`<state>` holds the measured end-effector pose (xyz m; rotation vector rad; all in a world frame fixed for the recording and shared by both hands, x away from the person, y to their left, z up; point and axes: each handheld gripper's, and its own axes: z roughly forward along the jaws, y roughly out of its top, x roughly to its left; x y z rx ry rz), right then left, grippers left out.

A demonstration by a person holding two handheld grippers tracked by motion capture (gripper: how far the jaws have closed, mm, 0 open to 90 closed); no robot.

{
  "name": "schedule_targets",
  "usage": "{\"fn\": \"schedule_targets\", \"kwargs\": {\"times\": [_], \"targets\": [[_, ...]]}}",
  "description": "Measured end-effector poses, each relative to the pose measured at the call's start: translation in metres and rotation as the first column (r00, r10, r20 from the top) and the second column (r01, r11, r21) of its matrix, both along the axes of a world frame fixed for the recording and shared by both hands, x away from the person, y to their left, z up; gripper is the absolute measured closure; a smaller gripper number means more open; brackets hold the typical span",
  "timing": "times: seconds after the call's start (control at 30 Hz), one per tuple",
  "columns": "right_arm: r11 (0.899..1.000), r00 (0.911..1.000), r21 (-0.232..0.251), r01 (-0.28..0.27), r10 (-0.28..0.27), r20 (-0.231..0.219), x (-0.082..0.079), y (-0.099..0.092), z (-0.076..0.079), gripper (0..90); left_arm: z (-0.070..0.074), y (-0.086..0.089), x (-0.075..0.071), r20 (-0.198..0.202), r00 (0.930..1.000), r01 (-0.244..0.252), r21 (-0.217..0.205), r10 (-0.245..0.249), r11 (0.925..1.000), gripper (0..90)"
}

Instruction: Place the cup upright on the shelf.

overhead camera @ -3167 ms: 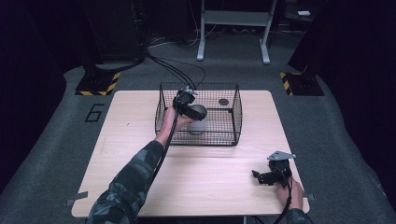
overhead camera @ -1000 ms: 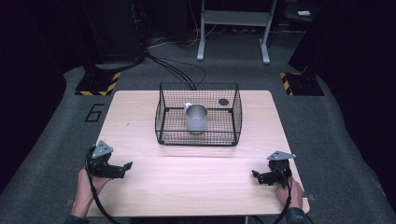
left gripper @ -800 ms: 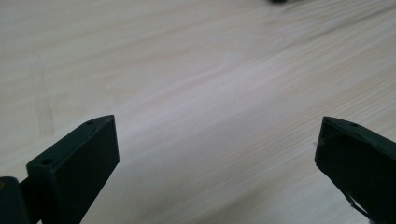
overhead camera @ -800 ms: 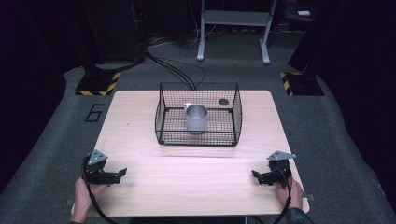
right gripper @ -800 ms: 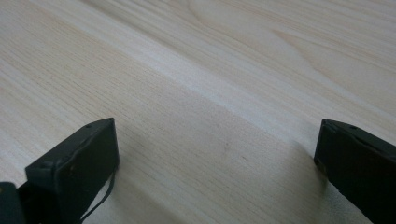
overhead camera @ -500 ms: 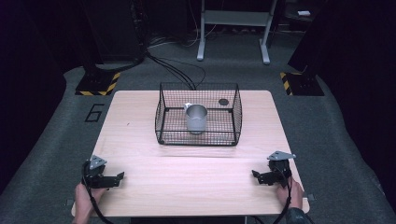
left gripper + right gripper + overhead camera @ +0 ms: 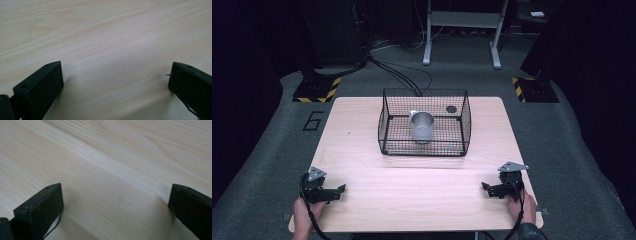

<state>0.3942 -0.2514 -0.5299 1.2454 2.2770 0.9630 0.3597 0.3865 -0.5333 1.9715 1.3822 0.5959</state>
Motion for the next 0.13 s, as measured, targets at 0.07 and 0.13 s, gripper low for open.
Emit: {"fn": "schedule_targets", "kwargs": {"times": [0.07, 0.13], "targets": [[1.0, 1.0, 0.0, 0.001, -0.001, 0.0, 0.0, 0.0001, 0.0, 0.0, 0.0001, -0.0007, 0.0004, -0.003, 1.0, -0.005, -0.002, 0.005, 1.0, 0.0], [1.0, 1.0, 0.0, 0.001, -0.001, 0.0, -0.0001, 0.0, 0.0, 0.0, 0.0006, -0.0006, 0.0009, -0.004, 1.0, -0.005, 0.01, 0.005, 0.9999, 0.0]]}}
